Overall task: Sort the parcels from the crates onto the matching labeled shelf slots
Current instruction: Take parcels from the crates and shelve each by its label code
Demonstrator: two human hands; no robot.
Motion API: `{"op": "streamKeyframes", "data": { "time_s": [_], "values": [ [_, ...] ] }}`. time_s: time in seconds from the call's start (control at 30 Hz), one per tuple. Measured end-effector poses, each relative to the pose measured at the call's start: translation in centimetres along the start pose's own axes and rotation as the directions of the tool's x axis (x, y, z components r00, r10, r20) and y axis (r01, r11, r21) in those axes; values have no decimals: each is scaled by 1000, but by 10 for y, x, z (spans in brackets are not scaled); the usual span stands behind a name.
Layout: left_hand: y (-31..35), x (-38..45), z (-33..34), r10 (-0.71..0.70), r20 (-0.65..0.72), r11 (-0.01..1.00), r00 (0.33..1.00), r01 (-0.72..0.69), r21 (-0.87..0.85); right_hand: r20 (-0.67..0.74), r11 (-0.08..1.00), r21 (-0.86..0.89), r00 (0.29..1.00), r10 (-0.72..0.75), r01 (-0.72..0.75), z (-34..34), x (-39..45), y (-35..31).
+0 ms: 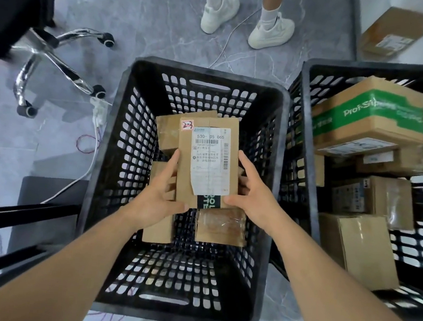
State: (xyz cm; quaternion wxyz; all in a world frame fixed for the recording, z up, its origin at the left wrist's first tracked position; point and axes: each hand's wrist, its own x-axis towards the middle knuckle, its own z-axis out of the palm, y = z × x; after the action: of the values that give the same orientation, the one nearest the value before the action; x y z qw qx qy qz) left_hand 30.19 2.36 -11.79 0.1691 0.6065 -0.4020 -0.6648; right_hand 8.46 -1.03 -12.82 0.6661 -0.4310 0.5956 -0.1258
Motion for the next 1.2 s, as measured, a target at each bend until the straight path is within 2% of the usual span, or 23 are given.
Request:
{"op": "streamKeyframes", "data": {
  "time_s": [0.13, 0.27, 0.4, 0.53, 0.7, 0.83, 1.03, 1.2],
  "values": [
    [-4, -3, 4, 11, -29, 1000, 1000, -11, -3, 37, 999, -32, 999, -8, 10, -1, 0, -2],
    [9, -14, 7, 38, -72, 999, 997, -40, -27, 108, 990, -116, 992, -72, 84, -12, -13, -20],
    [39, -33, 9, 126, -96, 991, 987, -129, -29, 132, 969, -143, 974, -183, 202, -26, -40, -48],
    [81, -60, 12, 260, -124, 965, 958, -263, -6, 69, 950, -97, 954, -291, 297, -42, -78, -81],
    [127, -90, 11, 427, -148, 904, 892, -423, 57, -2, 902, -153, 912, -410, 405, -59, -124, -121],
    [172, -114, 16, 552, -62, 832, 832, -543, 111, -103, 882, -136, 880, -465, 450, -74, -179, -146],
    [226, -158, 26, 664, 88, 726, 742, -669, 158, -257, 842, -147, 802, -539, 519, -79, -266, -173],
    [261, -193, 40, 746, 224, 615, 628, -777, 132, -385, 820, -202, 726, -569, 536, -79, -336, -181]
  ]
}}
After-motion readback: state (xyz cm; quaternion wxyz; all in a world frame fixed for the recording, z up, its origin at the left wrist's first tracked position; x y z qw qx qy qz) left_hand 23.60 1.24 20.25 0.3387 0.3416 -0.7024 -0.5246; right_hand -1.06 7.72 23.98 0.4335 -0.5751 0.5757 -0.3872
